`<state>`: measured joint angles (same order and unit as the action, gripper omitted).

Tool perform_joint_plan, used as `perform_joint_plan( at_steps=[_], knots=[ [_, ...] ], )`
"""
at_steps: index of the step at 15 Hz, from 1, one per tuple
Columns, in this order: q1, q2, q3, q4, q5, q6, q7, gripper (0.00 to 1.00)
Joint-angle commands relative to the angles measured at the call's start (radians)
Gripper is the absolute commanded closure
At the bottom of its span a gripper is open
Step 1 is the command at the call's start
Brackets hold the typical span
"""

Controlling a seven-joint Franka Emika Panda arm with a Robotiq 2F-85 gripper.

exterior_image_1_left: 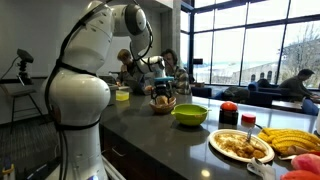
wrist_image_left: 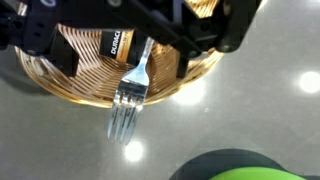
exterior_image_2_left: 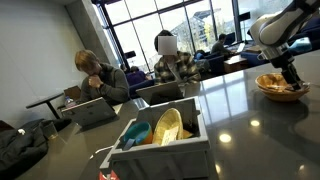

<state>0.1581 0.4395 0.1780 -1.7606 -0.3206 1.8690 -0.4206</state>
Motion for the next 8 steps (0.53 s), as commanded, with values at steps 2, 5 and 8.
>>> perform_joint_plan(
  at_steps=[2,5,8],
  knots=[
    [0.072,-0.069,-0.028,-0.109,-0.212,0.064,0.132,0.00],
    [0.094,-0.084,-0.025,-0.136,-0.292,0.076,0.205,0.00],
    [0.098,-0.108,-0.015,-0.158,-0.328,0.098,0.260,0.00]
  ],
)
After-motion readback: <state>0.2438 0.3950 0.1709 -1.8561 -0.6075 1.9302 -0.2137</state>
